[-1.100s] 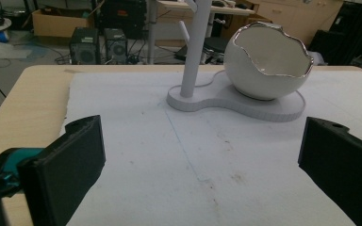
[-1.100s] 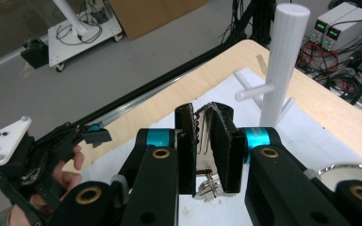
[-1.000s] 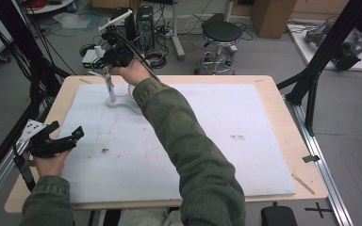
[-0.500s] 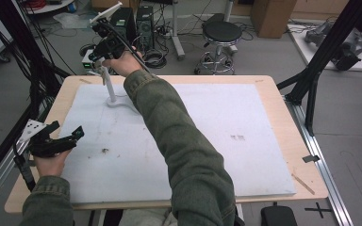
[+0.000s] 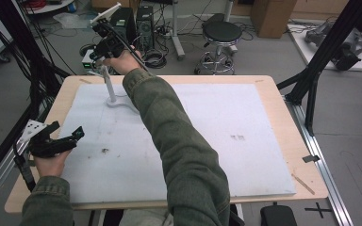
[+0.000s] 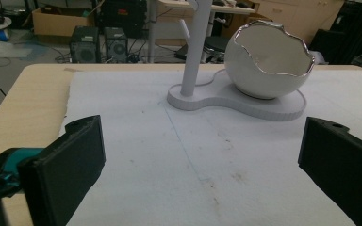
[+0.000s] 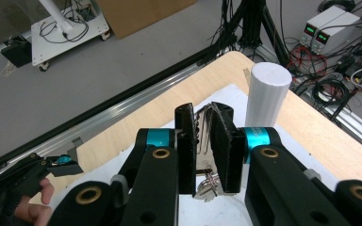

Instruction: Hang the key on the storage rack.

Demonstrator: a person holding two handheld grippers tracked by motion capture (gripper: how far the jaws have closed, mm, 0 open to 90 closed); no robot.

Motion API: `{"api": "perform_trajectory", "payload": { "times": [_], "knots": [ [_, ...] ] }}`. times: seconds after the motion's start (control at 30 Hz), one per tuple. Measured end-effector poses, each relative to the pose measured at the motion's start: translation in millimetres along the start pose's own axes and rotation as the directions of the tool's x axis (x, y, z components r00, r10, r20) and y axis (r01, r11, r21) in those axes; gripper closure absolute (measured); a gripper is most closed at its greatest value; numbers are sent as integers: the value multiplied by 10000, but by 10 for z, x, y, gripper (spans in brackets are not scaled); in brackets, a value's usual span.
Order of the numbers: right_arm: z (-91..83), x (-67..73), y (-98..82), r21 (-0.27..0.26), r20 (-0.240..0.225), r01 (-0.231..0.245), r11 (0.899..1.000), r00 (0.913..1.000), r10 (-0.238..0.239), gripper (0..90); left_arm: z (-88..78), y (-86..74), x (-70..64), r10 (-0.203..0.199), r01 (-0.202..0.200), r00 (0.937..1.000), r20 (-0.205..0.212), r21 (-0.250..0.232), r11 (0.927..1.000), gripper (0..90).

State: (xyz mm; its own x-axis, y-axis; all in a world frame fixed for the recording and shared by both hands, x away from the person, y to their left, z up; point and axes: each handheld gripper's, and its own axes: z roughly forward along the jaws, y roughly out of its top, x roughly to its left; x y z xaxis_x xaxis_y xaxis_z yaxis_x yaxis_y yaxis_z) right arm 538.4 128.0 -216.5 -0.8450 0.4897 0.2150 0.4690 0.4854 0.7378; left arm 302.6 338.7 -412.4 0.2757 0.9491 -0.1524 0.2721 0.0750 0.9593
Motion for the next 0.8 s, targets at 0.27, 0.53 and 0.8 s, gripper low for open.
{"api": "perform_trajectory", "payload": {
  "times": [0.27, 0.53, 0.8],
  "knots": [
    [78, -32, 9, -255, -112, -21, 9997, 9999, 18, 808, -13, -4, 1, 6, -6, 10000, -30, -41, 10000, 17],
    [163, -105, 6, -294, 109, -96, 9995, 9999, 99, 808, -20, -7, 6, -14, 14, 10000, -25, -34, 10000, 17],
    [234, -110, -8, -276, 113, -160, 9995, 9998, 164, 807, -14, -8, 9, -23, 23, 10000, -25, -17, 10000, 17]
  ]
}}
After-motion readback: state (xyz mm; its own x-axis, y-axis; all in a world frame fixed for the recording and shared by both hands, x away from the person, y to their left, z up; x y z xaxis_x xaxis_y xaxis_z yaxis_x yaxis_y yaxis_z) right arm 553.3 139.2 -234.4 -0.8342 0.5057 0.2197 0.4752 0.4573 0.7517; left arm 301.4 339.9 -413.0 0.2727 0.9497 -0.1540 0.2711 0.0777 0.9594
